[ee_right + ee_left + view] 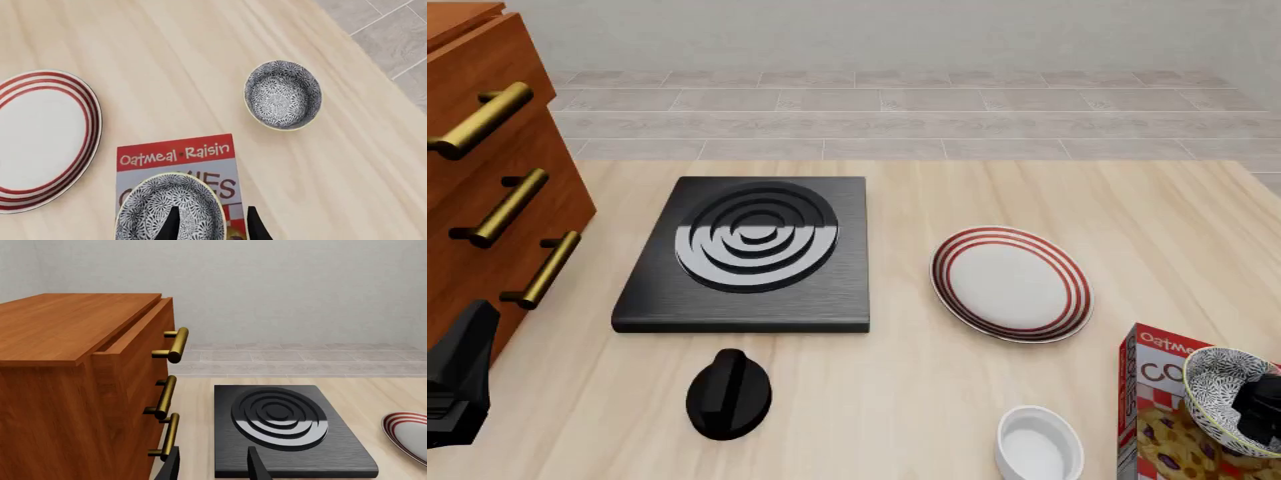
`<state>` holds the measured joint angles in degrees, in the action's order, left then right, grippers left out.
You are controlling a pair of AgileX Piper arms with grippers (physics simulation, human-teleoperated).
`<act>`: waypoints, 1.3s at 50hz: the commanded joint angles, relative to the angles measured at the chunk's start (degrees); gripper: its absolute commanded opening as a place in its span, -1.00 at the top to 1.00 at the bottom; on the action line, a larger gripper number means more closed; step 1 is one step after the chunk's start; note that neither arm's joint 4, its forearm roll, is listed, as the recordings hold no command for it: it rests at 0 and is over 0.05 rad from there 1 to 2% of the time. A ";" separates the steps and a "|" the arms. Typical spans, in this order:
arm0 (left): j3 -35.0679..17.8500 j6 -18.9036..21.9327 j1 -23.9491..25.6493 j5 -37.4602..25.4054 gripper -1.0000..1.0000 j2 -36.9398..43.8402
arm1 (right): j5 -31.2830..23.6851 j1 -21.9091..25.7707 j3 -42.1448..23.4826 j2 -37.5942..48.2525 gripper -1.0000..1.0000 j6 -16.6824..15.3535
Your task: Pick the akita bowl on the cookies box and place it on the plate.
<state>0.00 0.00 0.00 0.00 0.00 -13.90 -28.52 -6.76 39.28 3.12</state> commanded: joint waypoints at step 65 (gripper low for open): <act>0.00 0.00 0.00 0.00 -1.00 0.00 | -10.33 19.64 -14.86 -6.20 1.00 13.27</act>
<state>0.00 0.00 0.00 0.00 0.00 -25.91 -15.41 -17.45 31.05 11.00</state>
